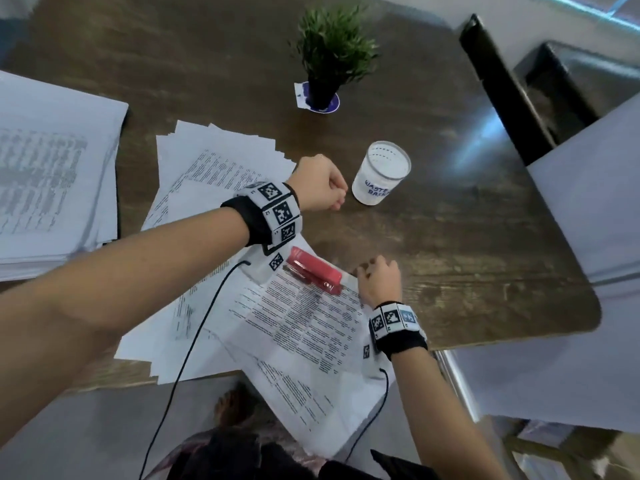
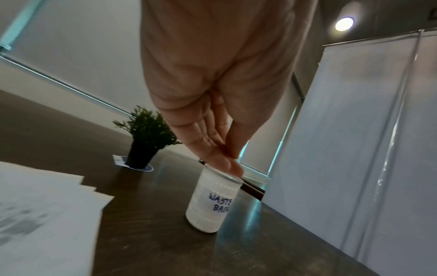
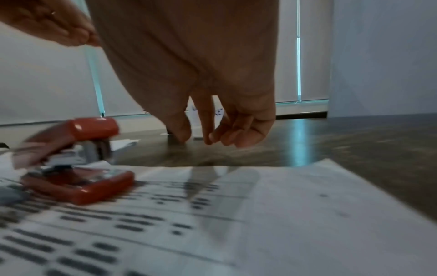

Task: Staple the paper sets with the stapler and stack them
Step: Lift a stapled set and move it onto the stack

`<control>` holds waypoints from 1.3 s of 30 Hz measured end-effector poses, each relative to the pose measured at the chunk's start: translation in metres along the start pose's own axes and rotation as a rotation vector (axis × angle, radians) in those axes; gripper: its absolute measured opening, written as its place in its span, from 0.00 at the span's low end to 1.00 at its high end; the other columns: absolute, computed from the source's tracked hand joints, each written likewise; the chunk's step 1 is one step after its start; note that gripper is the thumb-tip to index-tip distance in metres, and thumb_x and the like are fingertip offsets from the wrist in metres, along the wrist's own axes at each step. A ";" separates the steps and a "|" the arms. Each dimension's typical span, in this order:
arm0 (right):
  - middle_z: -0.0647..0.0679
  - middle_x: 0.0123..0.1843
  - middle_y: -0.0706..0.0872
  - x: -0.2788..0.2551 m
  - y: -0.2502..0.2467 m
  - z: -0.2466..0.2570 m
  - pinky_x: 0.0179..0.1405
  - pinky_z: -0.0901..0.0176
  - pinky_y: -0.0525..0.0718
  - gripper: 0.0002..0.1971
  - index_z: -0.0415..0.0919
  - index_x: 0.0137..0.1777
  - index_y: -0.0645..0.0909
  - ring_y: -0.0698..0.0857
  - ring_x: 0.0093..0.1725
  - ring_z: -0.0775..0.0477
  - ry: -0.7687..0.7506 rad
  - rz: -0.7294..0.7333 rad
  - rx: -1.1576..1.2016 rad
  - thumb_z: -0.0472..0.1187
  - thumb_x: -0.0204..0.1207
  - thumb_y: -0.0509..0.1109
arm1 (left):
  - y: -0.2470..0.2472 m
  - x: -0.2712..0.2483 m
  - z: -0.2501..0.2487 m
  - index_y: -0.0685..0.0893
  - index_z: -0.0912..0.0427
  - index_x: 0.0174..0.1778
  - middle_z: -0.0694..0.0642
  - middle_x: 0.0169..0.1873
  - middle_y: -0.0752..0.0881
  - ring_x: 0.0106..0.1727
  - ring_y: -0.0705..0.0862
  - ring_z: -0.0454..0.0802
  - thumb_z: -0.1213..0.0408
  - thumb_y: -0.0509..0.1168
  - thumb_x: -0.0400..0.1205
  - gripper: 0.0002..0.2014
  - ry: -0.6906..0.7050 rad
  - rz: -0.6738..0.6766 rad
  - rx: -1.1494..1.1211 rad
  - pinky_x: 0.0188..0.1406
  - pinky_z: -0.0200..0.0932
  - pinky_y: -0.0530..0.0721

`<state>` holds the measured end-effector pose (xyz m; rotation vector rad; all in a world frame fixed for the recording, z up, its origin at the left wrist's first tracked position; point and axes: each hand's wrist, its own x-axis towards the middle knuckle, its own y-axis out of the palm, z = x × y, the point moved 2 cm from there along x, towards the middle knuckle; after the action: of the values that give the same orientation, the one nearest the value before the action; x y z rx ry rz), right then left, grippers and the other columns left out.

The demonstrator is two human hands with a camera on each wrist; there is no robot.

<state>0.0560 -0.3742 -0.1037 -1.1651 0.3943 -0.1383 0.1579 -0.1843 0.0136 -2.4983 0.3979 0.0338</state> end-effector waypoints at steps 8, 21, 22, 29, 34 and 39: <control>0.44 0.64 0.73 -0.002 0.004 -0.031 0.63 0.52 0.77 0.33 0.41 0.65 0.73 0.70 0.63 0.45 -0.067 0.066 0.024 0.61 0.68 0.77 | 0.040 0.074 -0.042 0.90 0.55 0.42 0.47 0.31 0.89 0.39 0.89 0.41 0.64 0.69 0.79 0.05 0.099 -0.075 0.046 0.50 0.22 0.76; 0.46 0.54 0.79 -0.009 0.002 0.006 0.53 0.51 0.83 0.22 0.40 0.60 0.81 0.81 0.55 0.45 -0.330 0.119 0.153 0.59 0.79 0.66 | 0.064 0.103 -0.021 0.90 0.50 0.58 0.52 0.60 0.89 0.65 0.82 0.51 0.61 0.65 0.83 0.11 0.077 -0.230 0.030 0.67 0.46 0.80; 0.47 0.54 0.79 -0.016 0.003 0.021 0.52 0.52 0.82 0.26 0.41 0.61 0.82 0.81 0.53 0.47 -0.394 0.172 0.155 0.63 0.78 0.65 | 0.060 0.096 -0.015 0.90 0.51 0.57 0.51 0.58 0.89 0.63 0.84 0.48 0.61 0.66 0.83 0.10 0.086 -0.253 0.019 0.65 0.42 0.80; 0.48 0.53 0.80 -0.011 0.001 0.050 0.52 0.47 0.84 0.16 0.46 0.62 0.83 0.82 0.55 0.44 -0.494 0.138 -0.054 0.50 0.77 0.72 | 0.033 0.038 0.049 0.92 0.56 0.49 0.52 0.46 0.92 0.45 0.86 0.41 0.66 0.69 0.81 0.06 0.015 -0.284 0.011 0.55 0.36 0.82; 0.47 0.56 0.83 0.034 -0.036 0.039 0.52 0.50 0.81 0.16 0.48 0.62 0.85 0.82 0.58 0.44 -0.298 0.019 -0.031 0.48 0.75 0.74 | 0.017 -0.014 0.096 0.91 0.61 0.50 0.56 0.47 0.91 0.46 0.87 0.47 0.68 0.69 0.81 0.07 -0.121 -0.250 0.032 0.57 0.43 0.84; 0.47 0.62 0.87 0.051 -0.047 0.031 0.60 0.52 0.83 0.21 0.50 0.68 0.82 0.84 0.62 0.43 -0.144 0.099 0.061 0.48 0.75 0.75 | 0.014 -0.046 0.120 0.89 0.58 0.56 0.56 0.54 0.90 0.55 0.87 0.52 0.64 0.71 0.79 0.11 -0.263 -0.195 0.112 0.63 0.43 0.81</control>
<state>0.1188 -0.3821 -0.0619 -1.0862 0.3182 0.0197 0.1177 -0.1144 -0.0871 -2.3697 0.0447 0.2522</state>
